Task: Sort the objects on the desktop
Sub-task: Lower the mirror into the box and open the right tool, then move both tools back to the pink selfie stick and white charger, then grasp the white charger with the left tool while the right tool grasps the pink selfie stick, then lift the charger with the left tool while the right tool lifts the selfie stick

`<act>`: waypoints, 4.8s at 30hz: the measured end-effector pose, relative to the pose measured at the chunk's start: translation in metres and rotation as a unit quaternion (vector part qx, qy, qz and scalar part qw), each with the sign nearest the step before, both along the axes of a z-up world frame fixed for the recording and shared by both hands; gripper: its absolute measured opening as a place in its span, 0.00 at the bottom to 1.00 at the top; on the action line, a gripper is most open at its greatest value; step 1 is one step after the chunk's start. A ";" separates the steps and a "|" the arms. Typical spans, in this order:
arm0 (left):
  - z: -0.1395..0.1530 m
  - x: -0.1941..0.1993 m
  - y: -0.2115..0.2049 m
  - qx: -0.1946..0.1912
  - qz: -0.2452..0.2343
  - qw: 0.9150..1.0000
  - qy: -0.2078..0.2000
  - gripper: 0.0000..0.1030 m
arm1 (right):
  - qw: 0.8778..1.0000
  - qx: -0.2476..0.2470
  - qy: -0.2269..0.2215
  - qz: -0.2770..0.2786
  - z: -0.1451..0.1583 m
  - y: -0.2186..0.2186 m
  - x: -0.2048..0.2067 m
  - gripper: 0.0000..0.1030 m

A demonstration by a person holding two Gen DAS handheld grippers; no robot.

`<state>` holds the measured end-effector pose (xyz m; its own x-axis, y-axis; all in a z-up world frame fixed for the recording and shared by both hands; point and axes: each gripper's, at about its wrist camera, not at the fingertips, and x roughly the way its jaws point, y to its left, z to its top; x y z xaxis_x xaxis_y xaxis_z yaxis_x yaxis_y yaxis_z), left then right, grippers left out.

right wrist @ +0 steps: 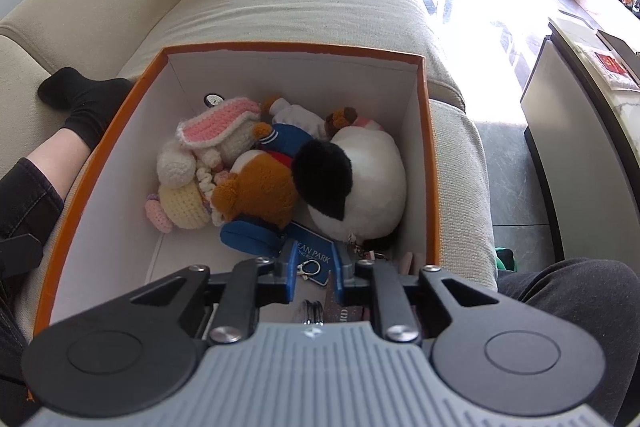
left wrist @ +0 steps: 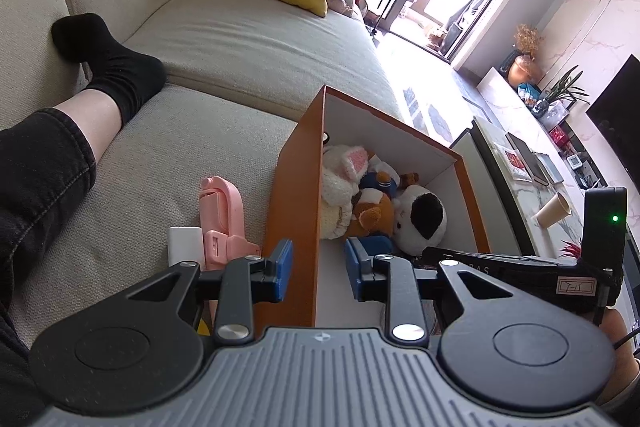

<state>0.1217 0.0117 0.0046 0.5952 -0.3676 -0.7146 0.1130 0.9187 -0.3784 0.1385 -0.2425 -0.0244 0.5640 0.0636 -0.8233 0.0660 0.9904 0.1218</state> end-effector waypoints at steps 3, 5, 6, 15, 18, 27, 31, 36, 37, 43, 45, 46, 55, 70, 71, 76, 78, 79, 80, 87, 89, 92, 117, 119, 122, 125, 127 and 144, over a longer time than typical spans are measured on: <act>0.001 -0.002 0.002 0.002 -0.003 1.000 -0.001 0.31 | 1.000 0.006 -0.002 0.006 0.005 0.000 -0.004 0.19; 0.002 -0.004 0.004 0.004 -0.003 1.000 -0.002 0.31 | 1.000 0.008 -0.005 0.012 0.008 0.002 -0.007 0.19; 0.003 -0.005 0.005 0.005 -0.002 1.000 -0.002 0.31 | 1.000 0.011 -0.006 0.016 0.010 0.003 -0.008 0.19; 0.017 -0.011 0.046 0.036 0.029 0.999 -0.002 0.31 | 0.992 0.044 -0.060 0.105 0.043 0.037 -0.018 0.31; 0.019 -0.012 0.059 0.060 0.030 0.998 0.006 0.31 | 0.986 0.049 -0.070 0.146 0.054 0.055 -0.018 0.31; -0.001 -0.010 0.074 0.089 -0.007 0.995 0.044 0.31 | 0.956 0.031 -0.029 0.291 0.065 0.128 0.003 0.24; -0.019 0.001 0.071 0.083 -0.020 0.995 0.052 0.31 | 0.948 -0.010 0.001 0.319 0.057 0.153 0.020 0.23; -0.044 0.021 0.067 0.079 -0.024 0.994 0.069 0.31 | 0.942 -0.036 0.035 0.332 0.044 0.169 0.048 0.23; -0.048 0.025 0.066 0.081 -0.025 0.994 0.072 0.31 | 0.941 -0.040 0.040 0.335 0.042 0.172 0.052 0.23; -0.071 0.044 0.059 0.097 -0.048 0.990 0.095 0.36 | 0.936 -0.054 0.070 0.341 0.029 0.187 0.076 0.23; -0.076 0.048 0.056 0.103 -0.058 0.988 0.100 0.36 | 0.934 -0.056 0.074 0.345 0.025 0.191 0.084 0.23; -0.078 0.049 0.056 0.102 -0.060 0.988 0.102 0.36 | 0.933 -0.058 0.076 0.346 0.023 0.193 0.088 0.23; -0.091 0.063 0.059 0.089 -0.059 0.988 0.112 0.45 | 0.931 -0.060 0.095 0.347 0.009 0.196 0.104 0.23; -0.080 0.039 0.106 0.127 0.014 0.986 0.110 0.41 | 0.926 -0.108 0.163 0.324 -0.017 0.226 0.106 0.23; -0.080 0.038 0.107 0.123 0.016 0.986 0.109 0.41 | 0.925 -0.119 0.164 0.322 -0.020 0.229 0.106 0.23; -0.081 0.036 0.112 0.111 0.022 0.989 0.096 0.41 | 0.917 -0.175 0.155 0.322 -0.024 0.244 0.100 0.23; -0.082 0.034 0.113 0.107 0.024 0.990 0.092 0.41 | 0.908 -0.207 0.146 0.334 -0.028 0.252 0.094 0.23; -0.081 0.032 0.114 0.104 0.025 0.990 0.090 0.41 | 0.902 -0.223 0.141 0.341 -0.030 0.255 0.090 0.23; -0.082 0.031 0.115 0.100 0.026 0.991 0.088 0.41 | 0.895 -0.240 0.137 0.349 -0.032 0.259 0.086 0.23; -0.083 0.026 0.122 0.081 0.029 0.993 0.080 0.40 | 0.878 -0.287 0.113 0.366 -0.030 0.267 0.075 0.13; -0.082 0.025 0.122 0.080 0.029 0.993 0.077 0.40 | 0.877 -0.293 0.095 0.368 -0.025 0.270 0.076 0.00; -0.082 0.024 0.123 0.076 0.030 0.994 0.075 0.40 | 0.874 -0.300 0.073 0.375 -0.020 0.280 0.078 0.00; -0.083 0.020 0.127 0.061 0.030 0.995 0.070 0.40 | 0.928 -0.208 0.213 0.224 -0.027 0.250 0.109 0.35; -0.085 0.021 0.127 0.060 0.029 0.995 0.069 0.40 | 0.924 -0.219 0.218 0.226 -0.031 0.252 0.106 0.35; -0.084 0.020 0.129 0.054 0.029 0.996 0.066 0.40 | 0.921 -0.228 0.221 0.224 -0.037 0.256 0.102 0.36; -0.084 0.019 0.131 0.046 0.029 0.996 0.064 0.40 | 0.918 -0.243 0.203 0.240 -0.033 0.261 0.092 0.33; -0.083 0.019 0.130 0.045 0.028 0.997 0.063 0.40 | 0.914 -0.248 0.186 0.260 -0.028 0.265 0.087 0.30; -0.070 0.013 0.134 0.029 0.031 0.998 0.038 0.38 | 0.905 -0.194 0.088 0.367 0.026 0.264 0.065 0.05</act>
